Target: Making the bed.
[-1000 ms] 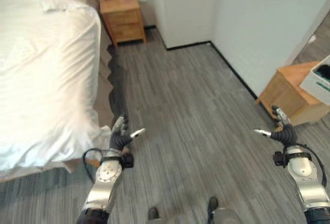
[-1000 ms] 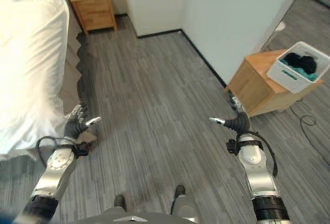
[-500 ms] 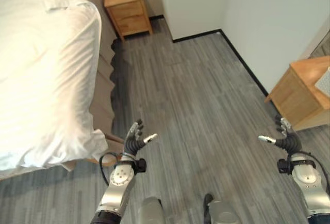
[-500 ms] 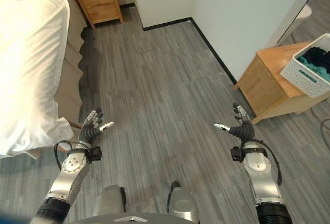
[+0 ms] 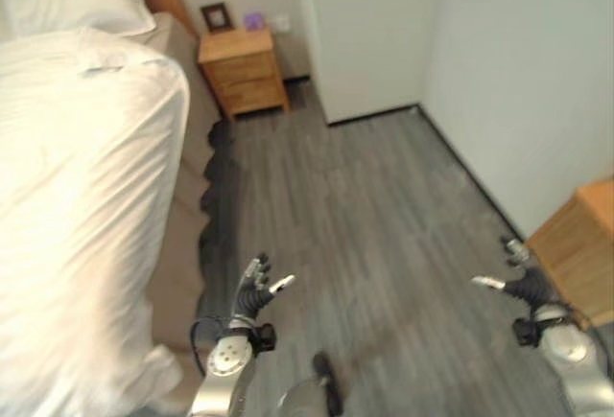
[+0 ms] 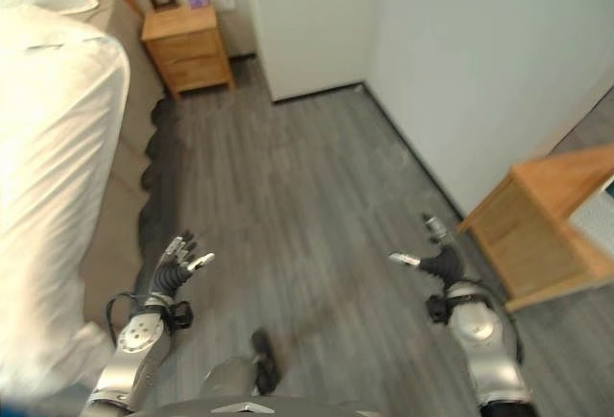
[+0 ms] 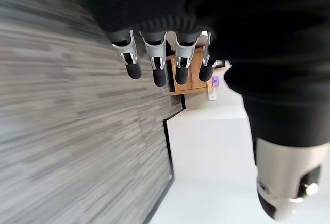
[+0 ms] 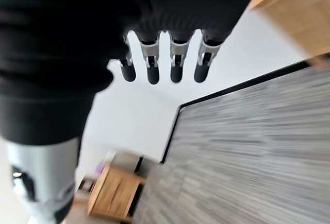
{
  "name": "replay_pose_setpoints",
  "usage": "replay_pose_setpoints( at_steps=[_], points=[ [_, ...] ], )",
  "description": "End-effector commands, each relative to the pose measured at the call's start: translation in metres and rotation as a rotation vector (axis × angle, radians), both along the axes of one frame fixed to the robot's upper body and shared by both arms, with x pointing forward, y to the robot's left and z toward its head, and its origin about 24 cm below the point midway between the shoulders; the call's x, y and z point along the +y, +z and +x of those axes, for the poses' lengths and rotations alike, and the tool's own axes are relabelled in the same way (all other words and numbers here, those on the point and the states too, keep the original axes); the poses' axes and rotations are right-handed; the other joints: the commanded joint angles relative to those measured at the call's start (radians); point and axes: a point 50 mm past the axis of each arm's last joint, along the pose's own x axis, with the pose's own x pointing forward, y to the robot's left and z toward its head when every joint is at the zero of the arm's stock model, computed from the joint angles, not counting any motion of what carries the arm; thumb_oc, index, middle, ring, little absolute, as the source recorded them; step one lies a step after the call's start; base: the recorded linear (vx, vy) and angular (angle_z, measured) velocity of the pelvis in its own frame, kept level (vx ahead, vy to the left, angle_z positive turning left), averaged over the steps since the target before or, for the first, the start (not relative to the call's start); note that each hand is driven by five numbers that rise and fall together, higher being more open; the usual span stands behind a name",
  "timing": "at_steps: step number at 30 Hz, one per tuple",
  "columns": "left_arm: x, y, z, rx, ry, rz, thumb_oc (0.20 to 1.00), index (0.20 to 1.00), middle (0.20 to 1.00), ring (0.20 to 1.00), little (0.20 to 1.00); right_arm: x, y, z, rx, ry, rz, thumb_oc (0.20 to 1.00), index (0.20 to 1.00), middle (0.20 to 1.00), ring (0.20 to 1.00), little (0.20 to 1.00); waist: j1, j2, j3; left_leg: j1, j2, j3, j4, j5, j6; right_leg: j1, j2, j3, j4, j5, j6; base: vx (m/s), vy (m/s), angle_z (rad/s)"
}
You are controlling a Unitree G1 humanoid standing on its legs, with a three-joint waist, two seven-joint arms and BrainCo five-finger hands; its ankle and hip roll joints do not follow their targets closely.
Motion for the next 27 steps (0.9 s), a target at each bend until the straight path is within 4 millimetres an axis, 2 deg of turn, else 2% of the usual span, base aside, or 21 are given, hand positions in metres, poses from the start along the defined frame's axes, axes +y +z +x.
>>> replay_pose_setpoints(
  at_steps=[1, 2, 3, 5, 7, 8, 10, 12, 14, 15, 16, 17, 18, 19, 20, 21, 23, 24, 25, 26, 27],
  points=[
    [0.011, 0.037, 0.013, -0.173, -0.018, 0.075, 1.000, 1.000, 1.000, 1.000, 1.000, -0.009, 0.046, 0.028, -0.218, -0.006, -0.042, 1.000, 1.000, 1.000, 1.000, 1.000, 0.017, 0.025, 0.034, -0.045, 0.167, 0.009, -0.070, 0.136, -0.181, 0.069, -0.131, 0.087, -0.384, 0.295, 0.153, 0.18, -0.008, 0.72],
    [0.009, 0.042, 0.017, -0.190, -0.031, 0.079, 1.000, 1.000, 1.000, 1.000, 1.000, -0.012, 0.049, 0.027, -0.227, -0.015, -0.046, 1.000, 1.000, 1.000, 1.000, 1.000, -0.006, 0.019, 0.045, -0.015, 0.156, -0.012, -0.076, 0.116, -0.184, 0.015, -0.104, 0.076, -0.409, 0.223, 0.144, 0.54, -0.102, 0.91],
    [0.005, 0.050, 0.022, -0.226, -0.056, 0.071, 1.000, 1.000, 1.000, 1.000, 1.000, -0.015, 0.051, 0.027, -0.237, -0.028, -0.036, 1.000, 1.000, 1.000, 1.000, 1.000, -0.058, 0.010, 0.060, 0.033, 0.133, -0.072, -0.081, 0.071, -0.196, -0.067, -0.008, 0.072, -0.564, 0.116, 0.118, 0.66, -0.169, 1.05],
    [0.004, 0.053, 0.024, -0.245, -0.065, 0.065, 1.000, 1.000, 1.000, 1.000, 1.000, -0.017, 0.050, 0.028, -0.238, -0.048, -0.020, 1.000, 1.000, 1.000, 1.000, 1.000, -0.092, -0.004, 0.056, 0.070, 0.104, -0.105, -0.088, 0.033, -0.200, -0.113, 0.049, 0.080, -0.785, 0.142, 0.100, 0.61, -0.187, 1.17],
    [0.006, 0.052, 0.025, -0.243, -0.050, 0.067, 1.000, 1.000, 1.000, 1.000, 1.000, -0.019, 0.044, 0.028, -0.222, -0.067, -0.002, 1.000, 1.000, 1.000, 1.000, 1.000, -0.125, -0.007, 0.050, 0.129, 0.088, -0.141, -0.088, -0.037, -0.207, -0.168, 0.085, 0.081, -0.965, 0.215, 0.113, 0.58, -0.129, 1.49],
    [0.009, 0.051, 0.025, -0.242, -0.036, 0.071, 1.000, 1.000, 1.000, 1.000, 1.000, -0.018, 0.042, 0.028, -0.217, -0.070, 0.002, 1.000, 1.000, 1.000, 1.000, 1.000, -0.142, -0.006, 0.048, 0.153, 0.090, -0.153, -0.088, -0.065, -0.211, -0.195, 0.098, 0.087, -1.004, 0.233, 0.126, 0.54, -0.155, 1.06],
    [0.013, 0.049, 0.024, -0.235, -0.012, 0.075, 1.000, 1.000, 1.000, 1.000, 1.000, -0.017, 0.035, 0.026, -0.188, -0.069, 0.007, 1.000, 1.000, 1.000, 1.000, 1.000, -0.162, -0.007, 0.036, 0.215, 0.090, -0.179, -0.088, -0.113, -0.222, -0.227, 0.106, 0.111, -0.986, 0.255, 0.128, 0.54, -0.220, 1.11],
    [0.014, 0.044, 0.022, -0.217, -0.006, 0.067, 1.000, 1.000, 1.000, 1.000, 1.000, -0.020, 0.028, 0.021, -0.162, -0.081, 0.013, 1.000, 1.000, 1.000, 1.000, 1.000, -0.174, -0.014, 0.014, 0.277, 0.094, -0.197, -0.086, -0.149, -0.228, -0.177, 0.095, 0.143, -0.970, 0.271, 0.114, 0.47, -0.269, 0.69],
    [0.011, 0.039, 0.019, -0.198, -0.007, 0.056, 1.000, 1.000, 1.000, 1.000, 1.000, -0.024, 0.025, 0.017, -0.146, -0.088, 0.012, 1.000, 1.000, 1.000, 1.000, 1.000, -0.187, 0.007, -0.006, 0.296, 0.126, -0.221, 0.023, -0.136, -0.238, -0.147, 0.105, 0.164, -0.936, 0.271, 0.091, 0.46, -0.246, 0.66],
    [0.010, 0.036, 0.016, -0.191, -0.007, 0.040, 1.000, 1.000, 1.000, 1.000, 1.000, -0.026, 0.028, 0.018, -0.155, -0.087, 0.013, 1.000, 1.000, 1.000, 1.000, 1.000, -0.189, 0.019, -0.005, 0.282, 0.148, -0.226, 0.126, -0.098, -0.249, -0.139, 0.106, 0.149, -0.913, 0.259, 0.073, 0.43, -0.263, 0.54],
    [0.008, 0.035, 0.015, -0.191, 0.003, 0.010, 1.000, 1.000, 1.000, 1.000, 1.000, -0.029, 0.030, 0.019, -0.153, -0.081, 0.003, 1.000, 1.000, 1.000, 1.000, 1.000, -0.188, 0.036, 0.005, 0.229, 0.180, -0.238, 0.305, -0.058, -0.261, -0.119, 0.107, 0.117, -0.885, 0.224, 0.040, 0.38, -0.341, 0.20],
    [0.005, 0.036, 0.017, -0.201, 0.010, -0.018, 1.000, 1.000, 1.000, 1.000, 1.000, -0.028, 0.034, 0.021, -0.166, -0.072, -0.002, 1.000, 1.000, 1.000, 1.000, 1.000, -0.176, 0.024, 0.027, 0.150, 0.166, -0.280, 0.482, 0.002, -0.267, -0.095, 0.101, 0.103, -0.872, 0.209, 0.003, 0.37, -0.381, 0.05],
    [0.002, 0.036, 0.017, -0.203, 0.005, -0.035, 1.000, 1.000, 1.000, 1.000, 1.000, -0.030, 0.036, 0.022, -0.171, -0.073, -0.011, 1.000, 1.000, 1.000, 1.000, 1.000, -0.159, 0.007, 0.048, 0.094, 0.167, -0.271, 0.613, 0.008, -0.265, -0.050, 0.097, 0.100, -0.873, 0.187, -0.017, 0.34, -0.377, 0.16],
    [0.000, 0.038, 0.018, -0.208, 0.001, -0.046, 1.000, 1.000, 1.000, 1.000, 1.000, -0.030, 0.037, 0.022, -0.169, -0.078, -0.008, 1.000, 1.000, 1.000, 1.000, 1.000, -0.147, -0.015, 0.055, 0.051, 0.158, -0.247, 0.667, 0.009, -0.258, -0.023, 0.084, 0.097, -0.881, 0.181, -0.028, 0.40, -0.269, 0.08],
    [-0.001, 0.038, 0.019, -0.216, 0.002, -0.057, 1.000, 1.000, 1.000, 1.000, 1.000, -0.030, 0.036, 0.024, -0.164, -0.078, -0.010, 1.000, 1.000, 1.000, 1.000, 1.000, -0.122, -0.017, 0.070, -0.010, 0.142, -0.222, 0.672, -0.017, -0.251, 0.025, 0.086, 0.099, -0.894, 0.161, -0.035, 0.52, -0.156, -0.04],
    [-0.001, 0.037, 0.017, -0.212, 0.002, -0.060, 1.000, 1.000, 1.000, 1.000, 1.000, -0.030, 0.036, 0.024, -0.156, -0.080, -0.009, 1.000, 1.000, 1.000, 1.000, 1.000, -0.104, -0.014, 0.074, -0.062, 0.120, -0.186, 0.600, -0.037, -0.238, 0.073, 0.090, 0.107, -0.916, 0.144, -0.031, 0.54, -0.047, -0.76],
    [-0.003, 0.035, 0.014, -0.202, -0.009, -0.061, 1.000, 1.000, 1.000, 1.000, 1.000, -0.027, 0.037, 0.026, -0.156, -0.066, -0.007, 1.000, 1.000, 1.000, 1.000, 1.000, -0.081, -0.003, 0.069, -0.114, 0.122, -0.136, 0.432, -0.025, -0.225, 0.108, 0.085, 0.119, -0.935, 0.118, -0.015, 0.50, 0.051, -0.87],
    [-0.004, 0.034, 0.011, -0.197, -0.010, -0.063, 1.000, 1.000, 1.000, 1.000, 1.000, -0.029, 0.035, 0.024, -0.152, -0.072, -0.008, 1.000, 1.000, 1.000, 1.000, 1.000, -0.071, 0.008, 0.062, -0.128, 0.130, -0.080, 0.302, -0.006, -0.229, 0.143, 0.082, 0.113, -0.943, 0.090, -0.008, 0.52, 0.099, -0.61],
    [-0.004, 0.034, 0.011, -0.198, -0.016, -0.061, 1.000, 1.000, 1.000, 1.000, 1.000, -0.030, 0.036, 0.024, -0.153, -0.075, -0.012, 1.000, 1.000, 1.000, 1.000, 1.000, -0.059, 0.017, 0.061, -0.141, 0.141, -0.034, 0.198, 0.042, -0.235, 0.171, 0.083, 0.107, -0.949, 0.071, -0.001, 0.74, 0.107, -0.67],
    [-0.002, 0.033, 0.012, -0.188, -0.007, -0.057, 1.000, 1.000, 1.000, 1.000, 1.000, -0.031, 0.035, 0.022, -0.156, -0.089, -0.011, 1.000, 1.000, 1.000, 1.000, 1.000, -0.057, 0.031, 0.058, -0.158, 0.188, 0.083, 0.060, 0.098, -0.247, 0.221, 0.080, 0.074, -0.951, 0.039, 0.020, 0.51, 0.069, -0.38],
    [-0.002, 0.033, 0.012, -0.188, -0.007, -0.057, 1.000, 1.000, 1.000, 1.000, 1.000, -0.032, 0.035, 0.022, -0.156, -0.089, -0.012, 1.000, 1.000, 1.000, 1.000, 1.000, -0.055, 0.028, 0.058, -0.150, 0.182, 0.087, 0.047, 0.104, -0.247, 0.222, 0.076, 0.075, -0.951, 0.037, 0.021, 0.51, 0.053, -0.09]
  ],
)
